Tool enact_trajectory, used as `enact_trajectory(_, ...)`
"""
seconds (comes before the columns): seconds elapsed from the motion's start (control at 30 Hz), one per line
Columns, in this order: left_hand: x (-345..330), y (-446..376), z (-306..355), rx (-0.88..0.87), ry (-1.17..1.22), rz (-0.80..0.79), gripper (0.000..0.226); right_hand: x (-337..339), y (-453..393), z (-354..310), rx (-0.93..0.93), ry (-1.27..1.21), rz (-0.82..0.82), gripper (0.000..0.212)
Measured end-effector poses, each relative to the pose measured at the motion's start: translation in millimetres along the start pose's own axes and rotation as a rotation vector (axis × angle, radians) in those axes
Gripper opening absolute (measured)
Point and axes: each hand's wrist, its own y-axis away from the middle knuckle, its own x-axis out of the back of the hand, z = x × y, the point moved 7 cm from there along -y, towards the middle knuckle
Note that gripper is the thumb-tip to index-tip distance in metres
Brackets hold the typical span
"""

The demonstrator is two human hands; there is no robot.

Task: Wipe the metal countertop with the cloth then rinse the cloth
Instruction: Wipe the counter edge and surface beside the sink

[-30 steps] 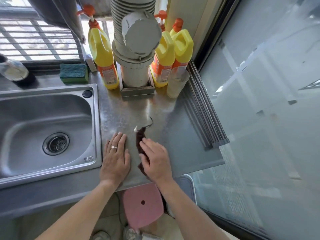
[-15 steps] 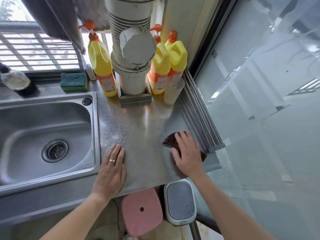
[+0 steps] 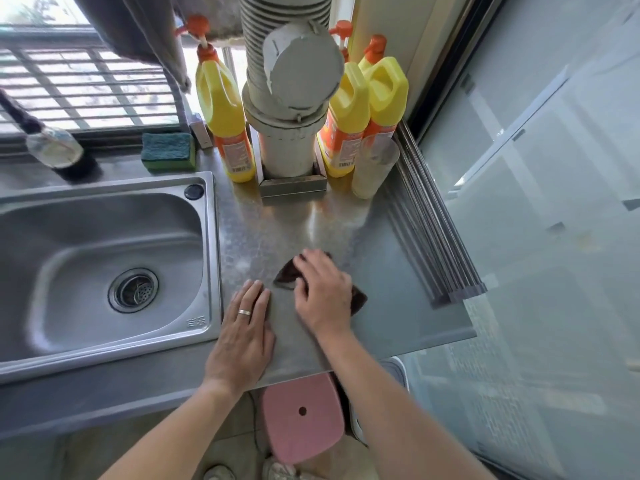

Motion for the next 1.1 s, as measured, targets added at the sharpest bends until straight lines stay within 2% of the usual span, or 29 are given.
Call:
enact_trajectory(0.13,4,4,0,-0.001,0.096,0.041,0.053,6,33,-29,0.072,-0.293,0.002,0.027)
enact_trajectory(0.2,6,3,0,-0.011,0.118,0.057,0.05,29,34,-15,0.068,-0.357,0.093,0.027)
enact_trajectory(0.27,6,2,0,-0.004,0.128,0.067,0.05,54,27,17,0.033,-0.149,0.203,0.033)
enact_trajectory(0.33,5,2,2,-0.002,0.092,0.067,0.053,59,18,58,-0.088,0.096,0.111,0.043)
enact_trajectory(0.4,3,3,2,-0.009,0.048,0.066,0.055,46,10,82,-0.158,0.199,-0.028,0.051)
enact_trajectory(0.43,2,3,1,-0.009,0.038,0.064,0.055,38,4,82,-0.15,0.206,-0.043,0.053)
enact_trajectory(0.6,-3,0,-3,-0.001,0.02,0.041,0.057,2,-19,25,-0.008,0.064,-0.034,0.051)
enact_trajectory(0.73,-4,3,-5,-0.018,0.019,0.02,0.06,-5,17,-6,0.099,-0.046,-0.078,0.044)
enact_trajectory(0.83,-6,7,-4,-0.032,-0.021,-0.01,0.067,12,64,-2,0.265,-0.04,-0.08,0.044)
enact_trajectory(0.9,-7,15,-4,-0.053,-0.051,-0.043,0.076,35,84,28,0.343,0.008,-0.087,0.041)
enact_trajectory(0.97,-9,25,-3,-0.091,-0.088,-0.082,0.08,65,86,78,0.256,0.073,-0.05,0.04)
enact_trajectory(1.03,-10,29,-4,-0.107,-0.109,-0.105,0.081,91,79,132,0.013,0.117,0.028,0.039)
enact_trajectory(1.1,-10,28,-5,-0.098,-0.121,-0.107,0.083,100,71,156,-0.215,0.138,0.108,0.039)
